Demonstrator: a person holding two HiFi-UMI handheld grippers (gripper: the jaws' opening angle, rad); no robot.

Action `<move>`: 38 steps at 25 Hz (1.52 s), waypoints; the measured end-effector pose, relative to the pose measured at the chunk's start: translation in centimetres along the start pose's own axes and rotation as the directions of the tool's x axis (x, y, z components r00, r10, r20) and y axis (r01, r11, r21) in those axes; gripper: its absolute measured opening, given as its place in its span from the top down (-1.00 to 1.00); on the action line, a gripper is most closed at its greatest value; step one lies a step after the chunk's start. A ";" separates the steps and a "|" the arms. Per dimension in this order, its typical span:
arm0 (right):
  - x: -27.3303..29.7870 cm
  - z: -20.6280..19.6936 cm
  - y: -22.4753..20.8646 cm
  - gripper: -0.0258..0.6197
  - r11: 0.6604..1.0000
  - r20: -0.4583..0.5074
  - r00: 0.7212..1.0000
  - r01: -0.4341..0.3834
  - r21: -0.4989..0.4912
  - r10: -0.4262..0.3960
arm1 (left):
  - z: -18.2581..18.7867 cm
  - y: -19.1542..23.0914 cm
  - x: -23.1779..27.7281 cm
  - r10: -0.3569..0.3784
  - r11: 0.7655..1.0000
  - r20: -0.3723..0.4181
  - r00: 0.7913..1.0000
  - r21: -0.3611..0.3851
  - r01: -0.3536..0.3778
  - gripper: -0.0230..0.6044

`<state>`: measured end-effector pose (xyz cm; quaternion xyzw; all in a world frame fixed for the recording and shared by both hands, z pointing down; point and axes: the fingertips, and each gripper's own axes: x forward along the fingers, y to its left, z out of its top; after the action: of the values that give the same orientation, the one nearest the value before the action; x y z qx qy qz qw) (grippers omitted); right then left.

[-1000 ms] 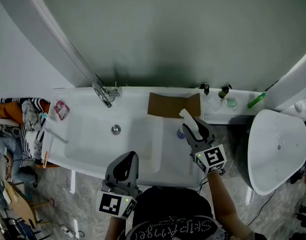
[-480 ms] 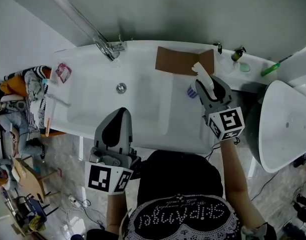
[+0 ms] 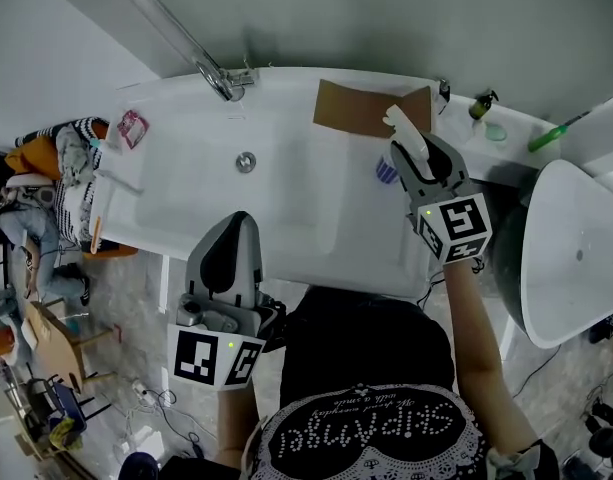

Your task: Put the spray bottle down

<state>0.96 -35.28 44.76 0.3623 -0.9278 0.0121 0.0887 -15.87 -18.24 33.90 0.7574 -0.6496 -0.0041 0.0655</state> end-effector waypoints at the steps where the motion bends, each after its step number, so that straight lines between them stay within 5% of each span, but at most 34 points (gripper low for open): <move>1: 0.0 0.0 0.0 0.44 1.000 -0.003 1.000 -0.003 -0.004 0.003 | 0.0 0.0 -0.2 0.005 1.000 0.000 1.000 0.001 -0.005 0.91; 14: 0.0 -0.5 0.3 0.44 1.000 -0.024 1.000 -0.009 -0.029 0.008 | -1.0 0.1 -1.0 0.002 1.000 -0.015 1.000 -0.020 -0.002 0.91; 25: -1.8 4.5 0.7 0.35 1.000 0.105 0.994 -0.013 -0.021 0.015 | -0.3 -0.2 0.5 -0.044 0.999 -0.007 0.999 -0.017 0.044 0.91; 32: -7.6 10.4 1.1 0.36 1.000 0.266 0.964 0.021 0.022 -0.026 | 0.1 0.2 0.2 -0.052 0.998 0.004 0.999 -0.016 0.052 0.91; 38: -13.4 11.8 1.7 0.78 0.994 0.299 0.948 0.093 0.050 -0.104 | -0.1 0.5 -0.8 -0.066 0.998 0.002 0.998 -0.016 0.066 0.91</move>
<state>7.65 -26.11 30.91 0.4073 -0.9108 -0.0313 -0.0598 -16.45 -17.57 33.94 0.7778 -0.6244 -0.0121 0.0708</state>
